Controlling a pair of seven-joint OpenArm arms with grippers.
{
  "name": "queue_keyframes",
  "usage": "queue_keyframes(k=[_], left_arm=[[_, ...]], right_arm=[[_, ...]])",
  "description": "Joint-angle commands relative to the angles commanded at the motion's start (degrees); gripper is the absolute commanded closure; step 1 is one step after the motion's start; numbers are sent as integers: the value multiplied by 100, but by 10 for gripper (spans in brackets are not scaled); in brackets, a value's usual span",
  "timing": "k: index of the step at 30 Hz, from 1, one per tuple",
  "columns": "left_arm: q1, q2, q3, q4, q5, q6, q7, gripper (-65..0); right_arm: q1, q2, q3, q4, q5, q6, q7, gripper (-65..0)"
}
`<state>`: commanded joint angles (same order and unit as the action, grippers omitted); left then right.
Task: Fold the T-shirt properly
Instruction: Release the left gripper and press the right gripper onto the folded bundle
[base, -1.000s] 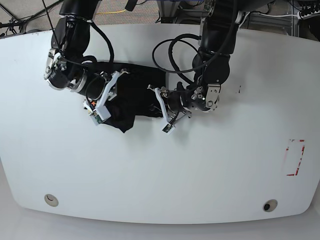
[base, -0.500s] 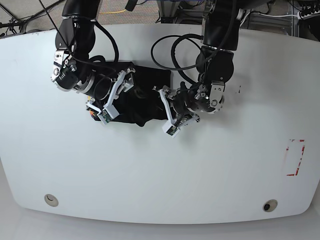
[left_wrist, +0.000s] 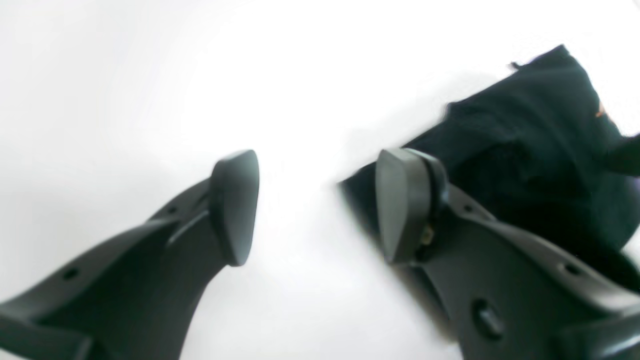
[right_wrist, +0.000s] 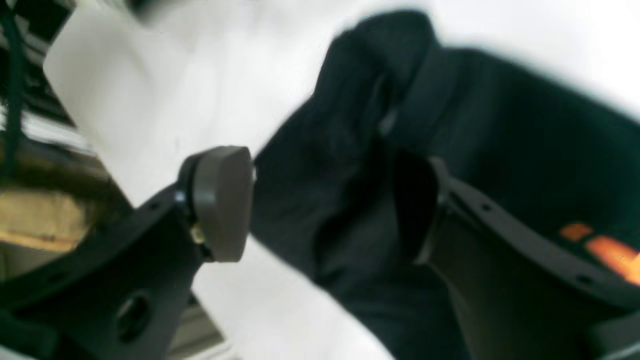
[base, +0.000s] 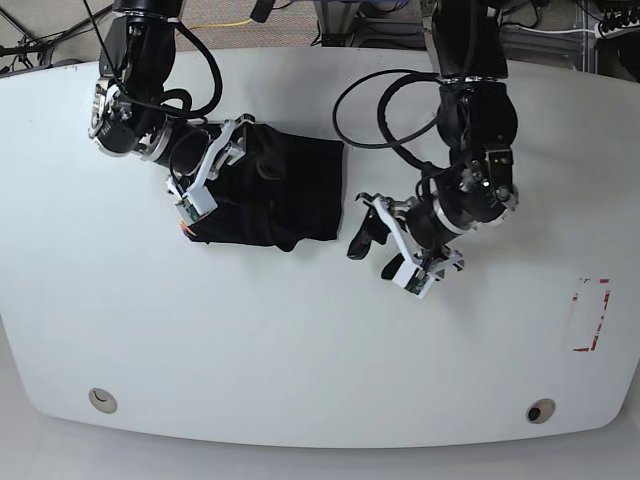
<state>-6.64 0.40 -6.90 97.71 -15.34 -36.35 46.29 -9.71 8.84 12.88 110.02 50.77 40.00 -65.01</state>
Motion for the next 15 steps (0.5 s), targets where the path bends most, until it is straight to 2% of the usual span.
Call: queue_keyframes(k=[4, 7, 12, 15], left_arm=[[325, -642, -281, 281, -273, 0, 0, -344], [536, -1046, -484, 325, -448, -9, 0, -344], [818, -1380, -738, 325, -484, -18, -18, -344], [914, -1380, -923, 334, -484, -18, -18, -344]], right_arm=[[-18, -35, -352, -360, -229, 0, 18, -312], [35, -44, -897, -651, -519, 0, 378, -273], [352, -114, -1934, -1073, -642, 0, 782, -265], [448, -158, -1960, -1169, -633, 0, 791, -263]])
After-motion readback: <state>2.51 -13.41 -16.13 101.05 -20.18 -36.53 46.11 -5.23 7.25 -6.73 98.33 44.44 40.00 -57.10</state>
